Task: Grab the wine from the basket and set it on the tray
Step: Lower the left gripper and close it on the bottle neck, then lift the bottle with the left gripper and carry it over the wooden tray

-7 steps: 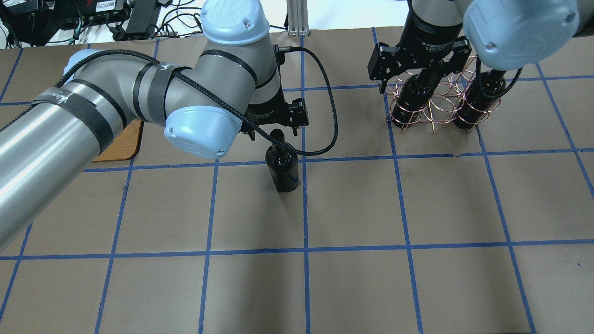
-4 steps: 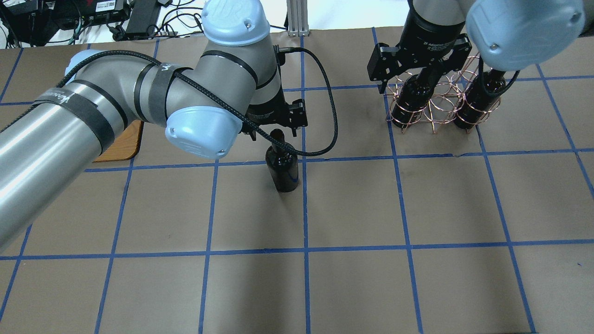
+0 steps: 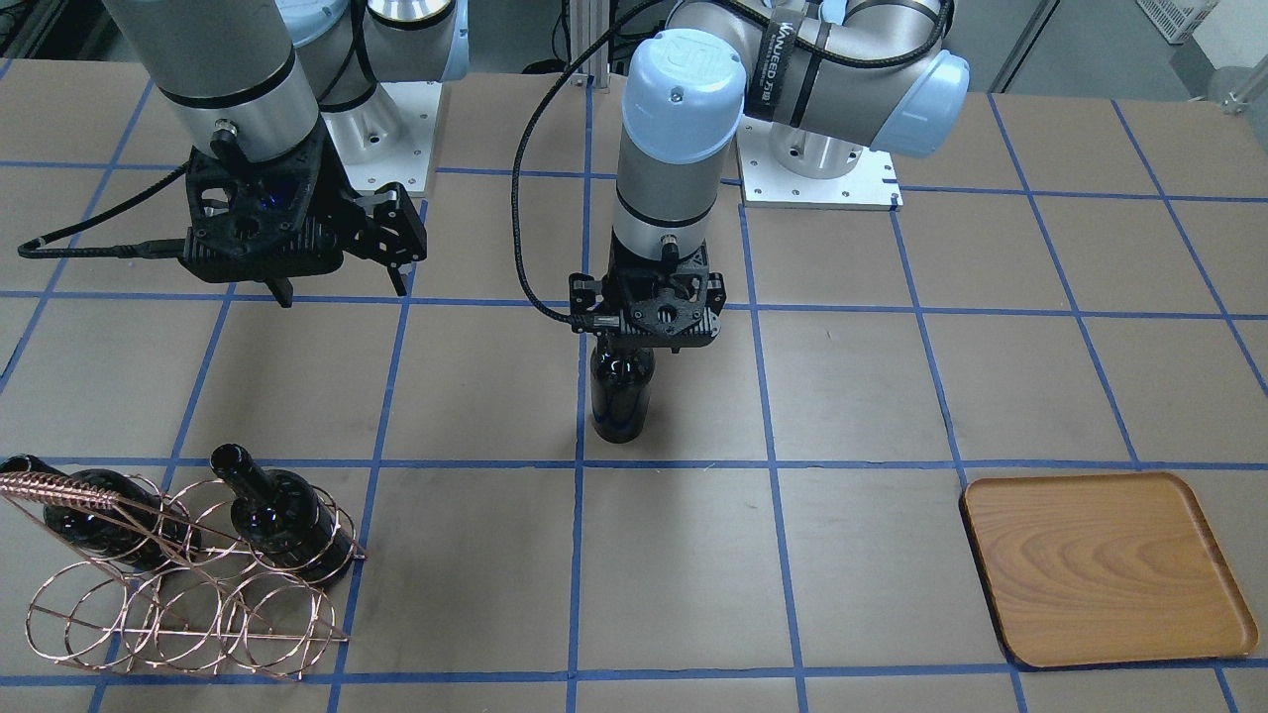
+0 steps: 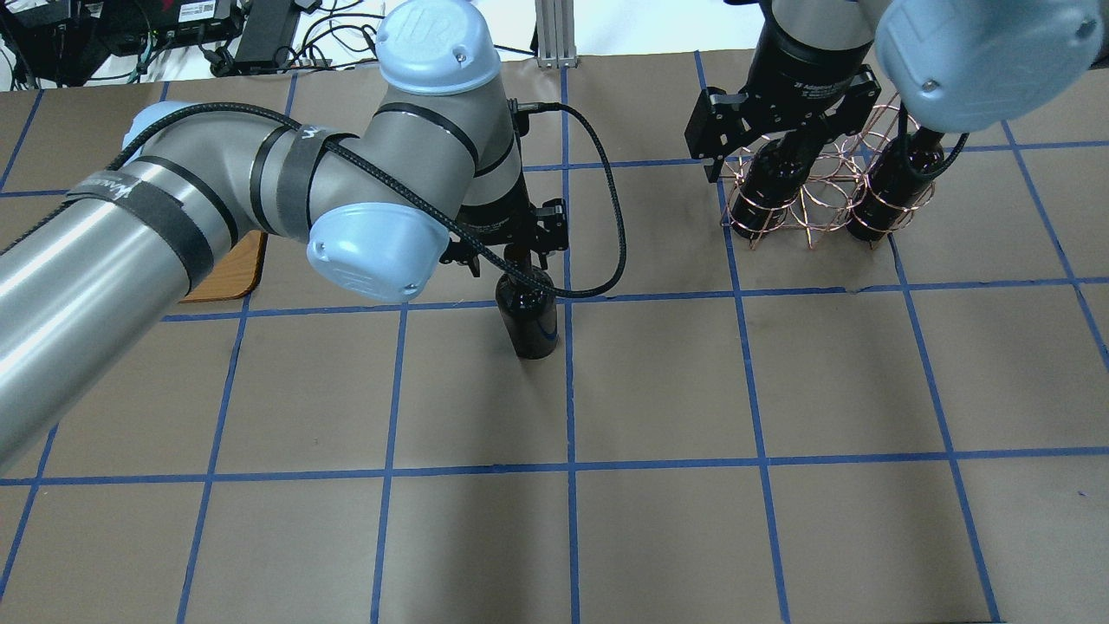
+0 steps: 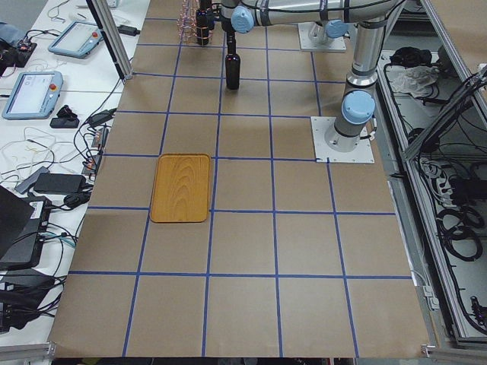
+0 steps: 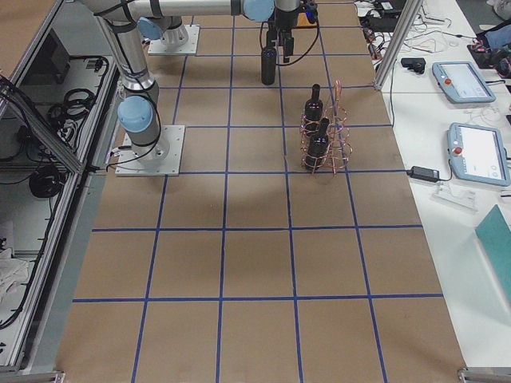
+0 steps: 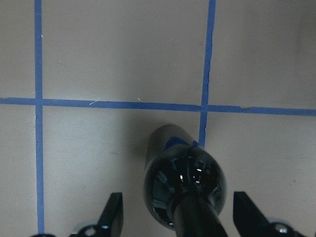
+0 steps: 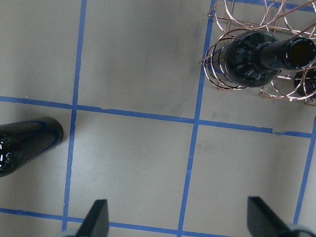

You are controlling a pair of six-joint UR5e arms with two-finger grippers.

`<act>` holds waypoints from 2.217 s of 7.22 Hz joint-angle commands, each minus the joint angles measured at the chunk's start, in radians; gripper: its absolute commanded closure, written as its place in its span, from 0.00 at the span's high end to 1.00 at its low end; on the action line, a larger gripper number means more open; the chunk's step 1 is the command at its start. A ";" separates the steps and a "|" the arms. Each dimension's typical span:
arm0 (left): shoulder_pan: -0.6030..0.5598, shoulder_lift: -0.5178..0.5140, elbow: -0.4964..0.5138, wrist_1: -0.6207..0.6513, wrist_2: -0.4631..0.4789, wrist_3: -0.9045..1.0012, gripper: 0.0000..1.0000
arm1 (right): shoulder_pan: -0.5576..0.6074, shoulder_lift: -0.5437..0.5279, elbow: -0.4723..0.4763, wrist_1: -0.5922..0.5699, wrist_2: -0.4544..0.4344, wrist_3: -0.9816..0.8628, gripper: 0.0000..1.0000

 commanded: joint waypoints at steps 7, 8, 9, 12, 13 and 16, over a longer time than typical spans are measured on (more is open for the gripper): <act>-0.004 0.002 -0.003 0.001 -0.075 -0.005 0.35 | 0.000 -0.011 0.007 0.008 0.001 -0.007 1.00; -0.004 0.002 -0.003 0.003 -0.079 -0.006 0.32 | 0.000 -0.013 0.007 0.008 0.001 -0.007 1.00; -0.002 0.005 -0.003 0.001 -0.080 -0.005 0.23 | 0.000 -0.013 0.007 0.008 0.001 -0.007 1.00; 0.051 0.031 0.012 -0.010 -0.076 0.014 0.15 | 0.000 -0.013 0.007 0.008 -0.001 -0.007 1.00; 0.071 0.043 0.020 -0.016 -0.076 0.026 0.11 | 0.000 -0.013 0.007 0.006 -0.001 -0.007 1.00; 0.264 0.065 0.165 -0.259 -0.070 0.333 0.10 | 0.000 -0.013 0.007 0.008 -0.002 -0.007 1.00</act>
